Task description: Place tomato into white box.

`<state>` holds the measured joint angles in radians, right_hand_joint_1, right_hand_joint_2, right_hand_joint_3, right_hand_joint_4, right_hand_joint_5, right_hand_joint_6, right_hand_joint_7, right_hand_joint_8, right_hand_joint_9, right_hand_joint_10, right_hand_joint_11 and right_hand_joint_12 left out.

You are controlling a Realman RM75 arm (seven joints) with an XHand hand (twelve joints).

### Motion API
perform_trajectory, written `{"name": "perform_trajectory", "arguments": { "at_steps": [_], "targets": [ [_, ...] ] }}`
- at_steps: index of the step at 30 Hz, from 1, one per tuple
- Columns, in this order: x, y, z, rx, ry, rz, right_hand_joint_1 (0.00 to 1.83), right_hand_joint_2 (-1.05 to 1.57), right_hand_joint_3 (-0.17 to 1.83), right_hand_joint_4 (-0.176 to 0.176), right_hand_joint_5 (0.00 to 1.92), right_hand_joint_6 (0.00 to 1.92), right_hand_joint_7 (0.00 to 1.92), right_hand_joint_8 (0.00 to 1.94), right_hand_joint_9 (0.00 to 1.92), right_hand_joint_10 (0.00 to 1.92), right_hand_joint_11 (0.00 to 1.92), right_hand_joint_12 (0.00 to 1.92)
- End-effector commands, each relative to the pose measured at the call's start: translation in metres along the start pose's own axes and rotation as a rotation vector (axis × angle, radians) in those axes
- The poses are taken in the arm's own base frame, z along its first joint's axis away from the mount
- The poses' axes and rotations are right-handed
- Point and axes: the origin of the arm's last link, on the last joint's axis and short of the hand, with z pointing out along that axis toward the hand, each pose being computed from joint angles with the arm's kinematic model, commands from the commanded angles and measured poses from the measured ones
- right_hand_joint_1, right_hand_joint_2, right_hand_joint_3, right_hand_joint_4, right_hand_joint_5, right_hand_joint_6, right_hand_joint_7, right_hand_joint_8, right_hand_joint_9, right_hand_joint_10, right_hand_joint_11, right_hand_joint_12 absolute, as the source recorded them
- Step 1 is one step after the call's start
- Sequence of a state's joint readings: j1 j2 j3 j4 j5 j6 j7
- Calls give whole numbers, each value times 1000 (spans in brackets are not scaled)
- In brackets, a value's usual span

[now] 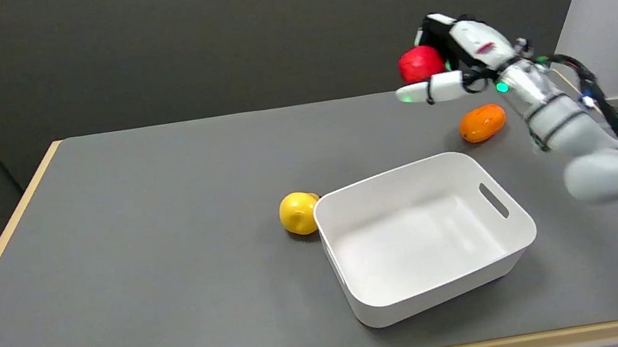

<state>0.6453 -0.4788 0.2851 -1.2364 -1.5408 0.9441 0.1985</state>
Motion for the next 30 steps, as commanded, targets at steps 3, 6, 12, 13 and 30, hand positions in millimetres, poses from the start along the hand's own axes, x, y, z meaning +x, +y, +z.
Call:
{"name": "perform_trajectory", "arguments": {
  "at_steps": [3, 6, 12, 13, 30],
  "targets": [
    [31, -31, -139, 83, 77, 360, 1353, 1096, 242, -176, 569, 1613, 857, 1184, 845, 1386, 849, 1634],
    [30, -35, -154, 98, 70, 443, 1355, 1072, 282, -176, 584, 1603, 864, 1180, 852, 1383, 867, 1632],
    [25, -42, -172, 127, 40, 471, 1352, 1065, 302, -176, 591, 1597, 865, 1197, 843, 1395, 886, 1644],
    [24, -43, -175, 136, 31, 469, 1352, 1059, 311, -176, 595, 1594, 866, 1197, 843, 1393, 885, 1646],
    [1, -50, -149, 156, -157, 503, 1353, 1062, 306, -176, 589, 1592, 866, 1202, 843, 1391, 879, 1660]
  ]
}}
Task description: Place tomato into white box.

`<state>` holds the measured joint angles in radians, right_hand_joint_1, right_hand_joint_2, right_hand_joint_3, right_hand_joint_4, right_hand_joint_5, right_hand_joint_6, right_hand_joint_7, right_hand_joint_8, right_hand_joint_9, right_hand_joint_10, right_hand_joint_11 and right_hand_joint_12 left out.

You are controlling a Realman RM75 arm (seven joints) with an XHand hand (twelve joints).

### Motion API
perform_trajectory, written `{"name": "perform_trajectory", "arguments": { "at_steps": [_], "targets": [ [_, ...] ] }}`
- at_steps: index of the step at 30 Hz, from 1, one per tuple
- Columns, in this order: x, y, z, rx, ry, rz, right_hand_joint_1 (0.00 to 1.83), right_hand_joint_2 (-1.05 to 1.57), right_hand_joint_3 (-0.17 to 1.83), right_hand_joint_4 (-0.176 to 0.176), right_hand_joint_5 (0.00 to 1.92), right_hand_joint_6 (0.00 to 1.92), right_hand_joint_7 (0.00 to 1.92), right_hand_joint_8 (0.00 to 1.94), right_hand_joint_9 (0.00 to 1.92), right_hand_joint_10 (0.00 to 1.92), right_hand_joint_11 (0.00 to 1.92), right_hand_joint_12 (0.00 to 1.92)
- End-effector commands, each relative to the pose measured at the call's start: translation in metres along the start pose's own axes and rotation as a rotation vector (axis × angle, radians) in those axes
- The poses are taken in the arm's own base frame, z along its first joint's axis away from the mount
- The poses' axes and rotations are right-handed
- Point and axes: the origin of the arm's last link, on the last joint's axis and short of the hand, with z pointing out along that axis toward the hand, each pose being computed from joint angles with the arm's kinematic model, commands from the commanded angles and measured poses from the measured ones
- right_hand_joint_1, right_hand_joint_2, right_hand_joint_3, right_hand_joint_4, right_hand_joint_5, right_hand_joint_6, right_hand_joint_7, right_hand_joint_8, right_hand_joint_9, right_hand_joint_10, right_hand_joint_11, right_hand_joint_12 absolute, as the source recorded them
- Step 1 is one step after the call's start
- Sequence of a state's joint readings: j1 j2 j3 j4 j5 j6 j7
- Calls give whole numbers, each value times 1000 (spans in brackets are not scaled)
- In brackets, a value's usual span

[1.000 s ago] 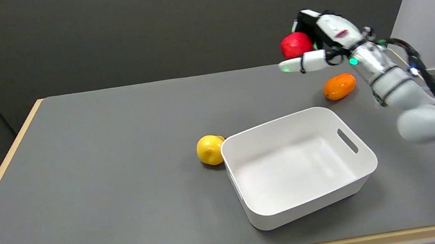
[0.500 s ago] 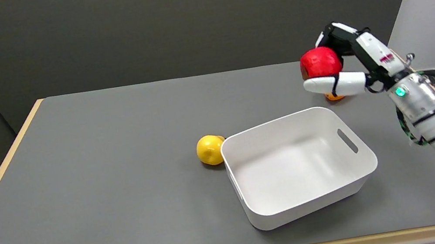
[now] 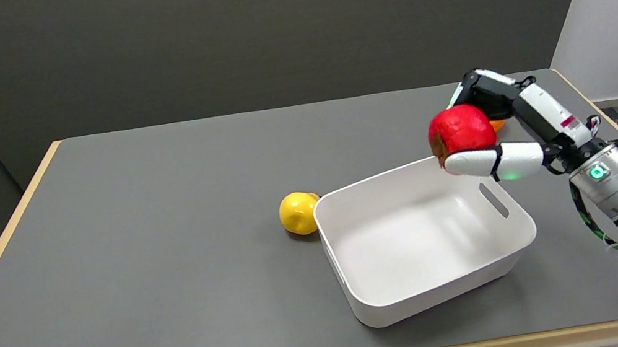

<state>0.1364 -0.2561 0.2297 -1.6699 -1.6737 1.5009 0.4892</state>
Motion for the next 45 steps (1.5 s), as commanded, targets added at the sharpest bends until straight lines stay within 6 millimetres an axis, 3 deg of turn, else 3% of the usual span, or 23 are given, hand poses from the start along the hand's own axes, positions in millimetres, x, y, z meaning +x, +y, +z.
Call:
{"name": "perform_trajectory", "arguments": {
  "at_steps": [1, 2, 13, 15, 16, 17, 18, 19, 20, 24, 36, 41, 43, 45],
  "targets": [
    [-1, -17, 18, 68, -86, 96, 1353, 1064, 304, -176, 588, 1592, 866, 1202, 842, 1392, 879, 1661],
    [-20, 9, 10, -67, -189, 43, 1352, 1066, 299, -176, 587, 1592, 865, 1203, 841, 1393, 880, 1661],
    [-19, 36, 8, -165, -238, -18, 1351, 1074, 292, -176, 582, 1598, 858, 1214, 831, 1405, 837, 1653],
    [-18, 38, 6, -166, -234, -26, 1343, 1135, 194, -165, 562, 1587, 836, 1242, 796, 1450, 815, 1691],
    [-17, 39, 5, -166, -231, -30, 1336, 1115, 226, -68, 519, 1475, 816, 1288, 767, 1417, 762, 1743],
    [-16, 39, 4, -165, -227, -29, 1329, 1058, 318, 81, 461, 1302, 795, 1349, 736, 1345, 688, 1808],
    [-16, 40, 3, -166, -227, -27, 1234, 946, 528, 132, 416, 1125, 731, 1176, 679, 1259, 620, 1762],
    [-16, 40, 1, -165, -224, -26, 1088, 800, 812, 133, 377, 937, 641, 869, 605, 1160, 553, 1653],
    [-16, 40, 0, -163, -223, -27, 1012, 720, 957, 133, 354, 822, 581, 687, 553, 1090, 511, 1595],
    [-15, 40, -6, -158, -218, -33, 967, 680, 972, 130, 335, 692, 468, 478, 409, 893, 425, 1542],
    [4, 41, -37, -107, -123, -33, 910, 626, 991, 131, 314, 628, 436, 458, 371, 841, 372, 1507],
    [16, 50, -48, -91, -115, 139, 514, 593, 932, 119, 242, 511, 372, 416, 315, 799, 298, 1476],
    [16, 52, -49, -77, -136, 187, 284, 547, 909, 108, 156, 403, 238, 304, 186, 688, 163, 1349],
    [17, 52, -48, -56, -159, 203, 175, 508, 871, 99, 77, 297, 103, 237, 51, 594, 67, 1268]
  ]
}}
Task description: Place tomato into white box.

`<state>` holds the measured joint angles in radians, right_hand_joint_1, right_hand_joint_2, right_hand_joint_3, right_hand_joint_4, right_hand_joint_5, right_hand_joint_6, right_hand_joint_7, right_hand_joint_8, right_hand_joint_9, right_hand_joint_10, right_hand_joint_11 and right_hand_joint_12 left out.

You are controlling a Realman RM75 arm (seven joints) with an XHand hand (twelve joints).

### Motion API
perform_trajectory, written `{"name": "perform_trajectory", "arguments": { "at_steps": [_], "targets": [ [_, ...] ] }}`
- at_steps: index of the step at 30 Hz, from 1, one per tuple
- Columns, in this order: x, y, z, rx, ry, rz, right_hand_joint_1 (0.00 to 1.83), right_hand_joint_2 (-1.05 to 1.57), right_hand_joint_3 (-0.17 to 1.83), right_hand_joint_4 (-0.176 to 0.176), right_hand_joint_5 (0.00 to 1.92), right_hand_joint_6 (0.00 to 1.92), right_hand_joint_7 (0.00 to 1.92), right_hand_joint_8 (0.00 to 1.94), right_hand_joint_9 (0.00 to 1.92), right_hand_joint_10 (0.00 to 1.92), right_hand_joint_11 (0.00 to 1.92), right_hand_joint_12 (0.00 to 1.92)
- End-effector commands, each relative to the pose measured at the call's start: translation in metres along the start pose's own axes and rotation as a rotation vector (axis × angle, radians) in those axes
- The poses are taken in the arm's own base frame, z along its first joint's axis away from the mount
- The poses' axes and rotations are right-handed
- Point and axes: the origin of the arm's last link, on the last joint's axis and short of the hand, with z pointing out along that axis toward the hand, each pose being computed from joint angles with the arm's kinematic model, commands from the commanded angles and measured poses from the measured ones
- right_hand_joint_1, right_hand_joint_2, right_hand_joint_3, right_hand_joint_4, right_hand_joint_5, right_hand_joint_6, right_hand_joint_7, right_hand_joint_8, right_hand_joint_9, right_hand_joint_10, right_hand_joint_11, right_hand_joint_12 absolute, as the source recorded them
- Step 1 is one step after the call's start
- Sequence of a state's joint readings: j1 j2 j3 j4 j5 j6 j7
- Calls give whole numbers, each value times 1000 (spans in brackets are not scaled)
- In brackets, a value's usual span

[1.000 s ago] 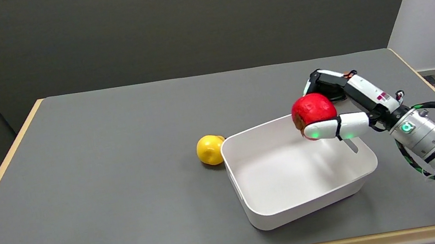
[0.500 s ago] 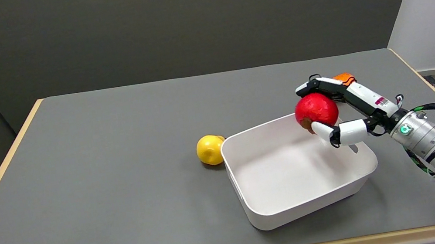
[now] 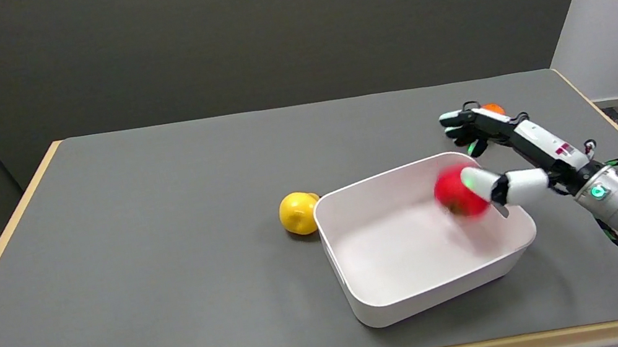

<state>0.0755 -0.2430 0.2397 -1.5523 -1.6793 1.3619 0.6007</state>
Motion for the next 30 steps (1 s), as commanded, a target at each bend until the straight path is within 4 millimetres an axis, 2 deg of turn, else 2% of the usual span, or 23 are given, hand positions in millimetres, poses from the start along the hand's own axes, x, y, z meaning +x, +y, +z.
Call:
{"name": "perform_trajectory", "arguments": {
  "at_steps": [1, 2, 5, 9, 11, 13, 19, 22, 24, 28, 30],
  "targets": [
    [17, 19, -30, 85, -19, 208, 193, 468, 889, 92, 70, 184, 82, 133, 31, 502, 85, 1142],
    [19, 16, -29, 101, -13, 214, 227, 426, 915, 84, 71, 69, 75, 23, 25, 409, 117, 1009],
    [22, 15, -29, 113, 1, 210, 116, 477, 896, 67, 15, 74, -1, 53, -1, 349, 23, 1057],
    [32, 20, -31, 109, 55, 186, 122, 457, 855, 60, -1, 84, -1, 1, -1, 284, -1, 1075],
    [45, 25, -33, 94, 134, 169, 130, 479, 906, 54, 8, 37, -1, 34, -1, 197, -1, 931],
    [57, 29, -36, 83, 212, 154, 154, 464, 902, 52, 20, 26, -1, 37, -1, 169, -1, 883],
    [89, 42, -48, -17, 492, 160, 150, 481, 926, 66, 36, 69, -1, 70, -1, 133, -1, 764],
    [96, 51, -53, -98, 586, 175, 84, 514, 877, 70, 5, 203, 4, 128, -1, 180, -1, 766],
    [100, 56, -56, -132, 622, 187, 99, 521, 956, 78, 36, 146, 33, 73, -1, 206, -1, 762],
    [99, 65, -56, -163, 621, 250, 44, 550, 970, 42, 18, 226, 2, 162, -1, 285, -1, 700],
    [95, 66, -56, -179, 607, 272, 82, 576, 999, 11, 32, 186, -1, 125, 0, 202, -1, 482]
  ]
}}
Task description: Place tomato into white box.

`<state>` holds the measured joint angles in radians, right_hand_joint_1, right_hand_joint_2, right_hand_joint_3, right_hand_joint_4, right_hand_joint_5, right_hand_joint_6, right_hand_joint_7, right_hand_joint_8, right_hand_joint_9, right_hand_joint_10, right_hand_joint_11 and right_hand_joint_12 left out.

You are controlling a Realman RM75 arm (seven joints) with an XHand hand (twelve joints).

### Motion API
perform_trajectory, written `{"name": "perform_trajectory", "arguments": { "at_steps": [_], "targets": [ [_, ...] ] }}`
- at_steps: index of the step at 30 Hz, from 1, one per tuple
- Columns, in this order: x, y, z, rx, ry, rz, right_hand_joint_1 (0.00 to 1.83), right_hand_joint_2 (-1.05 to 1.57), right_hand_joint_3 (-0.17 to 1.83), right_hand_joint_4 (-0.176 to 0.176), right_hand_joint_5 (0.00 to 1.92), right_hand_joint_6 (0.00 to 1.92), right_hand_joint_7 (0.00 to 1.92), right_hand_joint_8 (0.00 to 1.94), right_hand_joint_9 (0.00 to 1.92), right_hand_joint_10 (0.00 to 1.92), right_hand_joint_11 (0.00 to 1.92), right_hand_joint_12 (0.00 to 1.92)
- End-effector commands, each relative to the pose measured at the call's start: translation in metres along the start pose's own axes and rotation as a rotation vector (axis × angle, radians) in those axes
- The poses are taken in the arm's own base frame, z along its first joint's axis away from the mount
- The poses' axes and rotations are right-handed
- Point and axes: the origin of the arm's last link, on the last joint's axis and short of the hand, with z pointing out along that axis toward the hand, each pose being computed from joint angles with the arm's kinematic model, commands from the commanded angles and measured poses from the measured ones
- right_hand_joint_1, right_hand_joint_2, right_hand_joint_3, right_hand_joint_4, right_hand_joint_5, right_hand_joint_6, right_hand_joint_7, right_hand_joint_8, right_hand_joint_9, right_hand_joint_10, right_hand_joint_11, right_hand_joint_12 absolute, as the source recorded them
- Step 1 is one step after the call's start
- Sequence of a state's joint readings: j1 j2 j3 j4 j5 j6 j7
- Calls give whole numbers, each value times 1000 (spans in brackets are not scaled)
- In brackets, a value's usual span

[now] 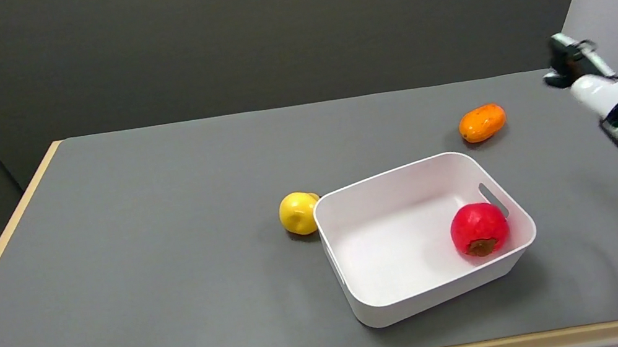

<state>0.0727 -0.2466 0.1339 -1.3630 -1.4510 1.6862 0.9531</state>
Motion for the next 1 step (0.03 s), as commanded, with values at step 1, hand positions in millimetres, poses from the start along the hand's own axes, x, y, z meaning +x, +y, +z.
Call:
{"name": "perform_trajectory", "arguments": {
  "at_steps": [1],
  "targets": [
    [41, 24, -11, -157, 308, 81, 56, 585, 967, 5, 24, 195, -1, 84, -1, 173, -1, 429]
  ]
}}
